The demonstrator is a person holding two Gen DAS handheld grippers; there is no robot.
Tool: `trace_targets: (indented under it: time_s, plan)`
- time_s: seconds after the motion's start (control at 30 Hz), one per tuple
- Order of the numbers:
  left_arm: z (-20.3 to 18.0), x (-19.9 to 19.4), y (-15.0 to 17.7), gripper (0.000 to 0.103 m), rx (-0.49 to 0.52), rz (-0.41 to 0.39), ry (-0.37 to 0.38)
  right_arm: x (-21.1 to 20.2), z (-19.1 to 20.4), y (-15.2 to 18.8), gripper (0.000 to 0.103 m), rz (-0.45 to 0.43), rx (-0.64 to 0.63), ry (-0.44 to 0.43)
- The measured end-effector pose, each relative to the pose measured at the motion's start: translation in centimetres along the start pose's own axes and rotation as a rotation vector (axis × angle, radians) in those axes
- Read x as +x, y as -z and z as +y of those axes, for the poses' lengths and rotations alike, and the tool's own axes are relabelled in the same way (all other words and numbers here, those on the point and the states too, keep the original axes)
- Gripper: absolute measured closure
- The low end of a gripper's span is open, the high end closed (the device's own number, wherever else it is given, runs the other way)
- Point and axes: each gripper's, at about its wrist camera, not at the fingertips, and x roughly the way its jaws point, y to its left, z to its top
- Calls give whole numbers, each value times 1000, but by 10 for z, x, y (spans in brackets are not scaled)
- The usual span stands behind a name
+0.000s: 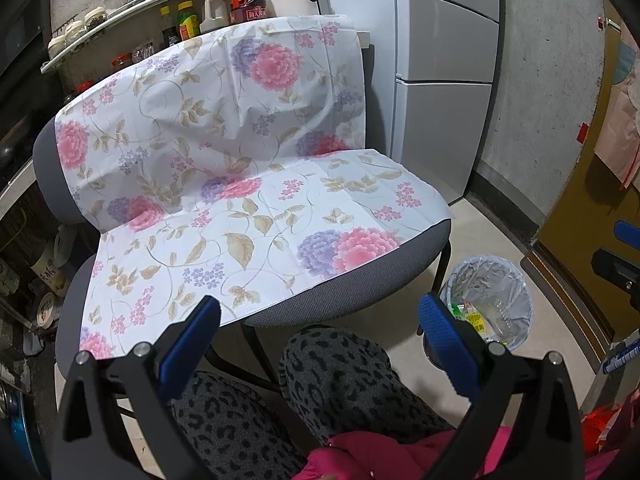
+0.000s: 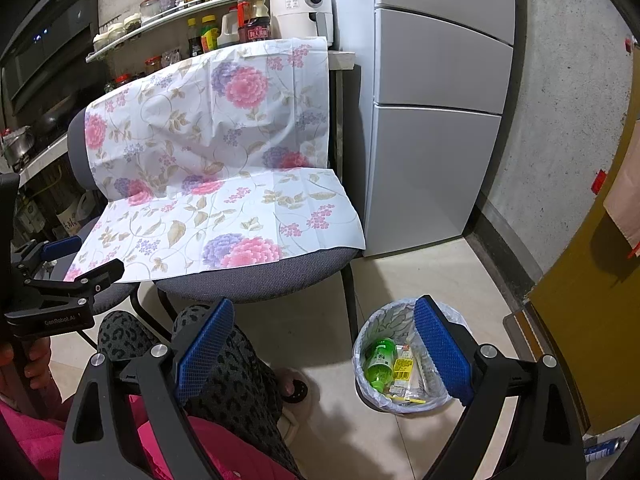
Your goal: Collect trash
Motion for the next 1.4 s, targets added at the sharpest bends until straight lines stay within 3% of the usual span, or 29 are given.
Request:
trace_targets:
  time_s: [1.4]
  plan:
    - [4,-2,1,7,-17,5,-4,0,-3,-1,12,-1,7,4]
